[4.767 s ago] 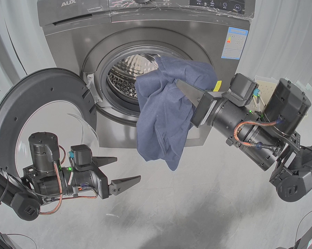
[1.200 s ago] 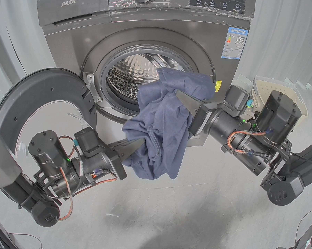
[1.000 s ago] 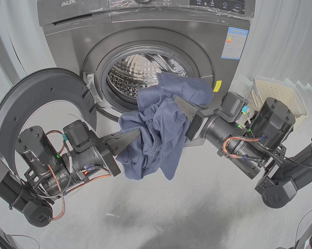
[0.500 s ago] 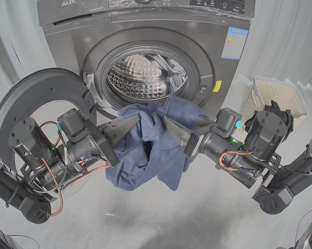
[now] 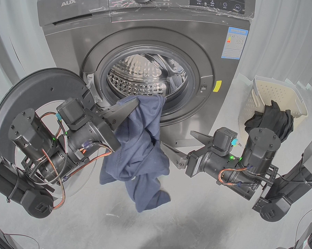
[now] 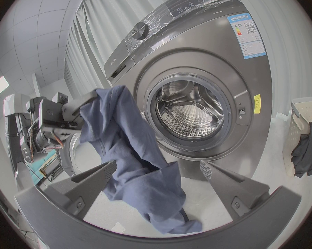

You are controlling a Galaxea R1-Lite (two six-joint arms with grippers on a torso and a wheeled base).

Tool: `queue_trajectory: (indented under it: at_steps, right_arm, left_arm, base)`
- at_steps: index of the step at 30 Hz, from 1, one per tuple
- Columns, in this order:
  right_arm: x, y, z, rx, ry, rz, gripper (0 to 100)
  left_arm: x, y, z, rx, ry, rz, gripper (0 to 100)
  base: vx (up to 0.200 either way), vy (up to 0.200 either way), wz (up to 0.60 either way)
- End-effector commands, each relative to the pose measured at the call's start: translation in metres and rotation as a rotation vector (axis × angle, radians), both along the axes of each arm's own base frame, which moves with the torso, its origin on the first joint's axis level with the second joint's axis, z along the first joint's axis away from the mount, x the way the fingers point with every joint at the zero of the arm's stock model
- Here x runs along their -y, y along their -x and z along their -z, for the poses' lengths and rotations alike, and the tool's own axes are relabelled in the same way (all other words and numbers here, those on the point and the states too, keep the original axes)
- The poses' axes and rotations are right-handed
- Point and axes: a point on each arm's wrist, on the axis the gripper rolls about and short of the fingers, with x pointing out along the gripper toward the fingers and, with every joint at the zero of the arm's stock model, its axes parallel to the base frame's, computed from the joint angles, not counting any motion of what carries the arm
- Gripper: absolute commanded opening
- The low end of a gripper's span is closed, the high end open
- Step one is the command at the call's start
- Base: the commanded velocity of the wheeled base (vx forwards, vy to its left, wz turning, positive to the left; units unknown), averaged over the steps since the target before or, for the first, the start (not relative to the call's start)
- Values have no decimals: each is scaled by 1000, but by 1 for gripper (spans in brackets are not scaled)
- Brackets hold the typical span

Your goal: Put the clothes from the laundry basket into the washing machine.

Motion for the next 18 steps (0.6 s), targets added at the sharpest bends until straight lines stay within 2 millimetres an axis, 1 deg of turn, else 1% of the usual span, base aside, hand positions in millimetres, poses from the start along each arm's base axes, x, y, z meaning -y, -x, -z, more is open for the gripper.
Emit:
queue_trajectory:
  at_steps: [1,10,12,18]
  right_arm:
    - [0,0,11,-27,27,-1,100]
    - [-5,1,25,-45,74,-31,100]
    - [-5,1,25,-45,74,-33,100]
    - [-14,-4,29,-20,79,-54,100]
  left_arm:
    - [1,-2,-2,8,6,-2,0]
    - [3,-9,-6,17,32,-51,0]
    - [3,-10,-6,17,32,-52,0]
    - [6,-17,-8,20,52,-95,0]
  base:
    - [0,0,0]
    - [0,0,0]
    - [0,0,0]
    - [0,0,0]
